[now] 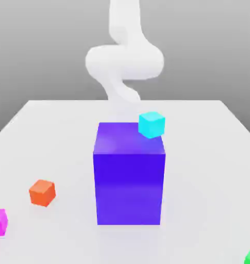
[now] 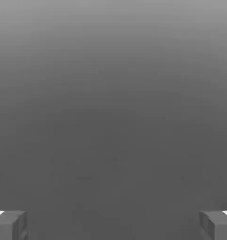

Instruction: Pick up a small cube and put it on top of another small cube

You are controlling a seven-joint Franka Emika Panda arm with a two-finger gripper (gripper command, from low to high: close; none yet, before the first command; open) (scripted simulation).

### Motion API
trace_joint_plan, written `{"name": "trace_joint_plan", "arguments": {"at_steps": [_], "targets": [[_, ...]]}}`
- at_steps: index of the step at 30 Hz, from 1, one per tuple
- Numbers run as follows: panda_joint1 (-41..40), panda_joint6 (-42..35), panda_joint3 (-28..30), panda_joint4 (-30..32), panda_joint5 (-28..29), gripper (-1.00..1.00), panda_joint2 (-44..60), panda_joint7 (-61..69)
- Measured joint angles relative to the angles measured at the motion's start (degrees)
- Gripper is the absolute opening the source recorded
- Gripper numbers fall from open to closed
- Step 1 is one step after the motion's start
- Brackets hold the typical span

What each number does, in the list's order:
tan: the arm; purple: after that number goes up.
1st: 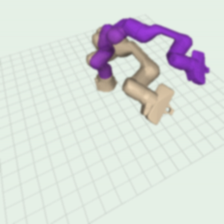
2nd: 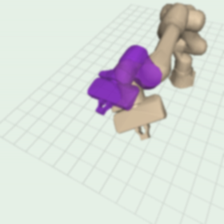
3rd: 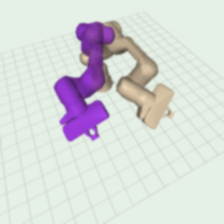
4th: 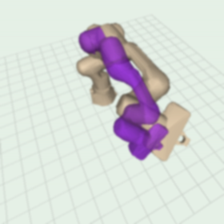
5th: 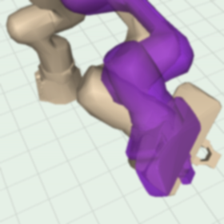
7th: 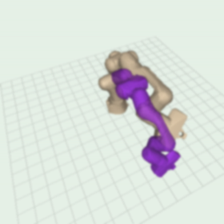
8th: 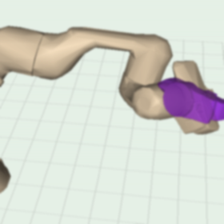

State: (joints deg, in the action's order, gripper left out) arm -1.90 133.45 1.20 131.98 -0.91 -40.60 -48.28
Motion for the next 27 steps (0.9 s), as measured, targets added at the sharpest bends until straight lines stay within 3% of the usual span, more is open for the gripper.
{"name": "trace_joint_plan", "arguments": {"at_steps": [27], "targets": [[-18.97, 18.13, 14.39, 2.18, -10.28, 0.0, 56.55, -26.16]]}}
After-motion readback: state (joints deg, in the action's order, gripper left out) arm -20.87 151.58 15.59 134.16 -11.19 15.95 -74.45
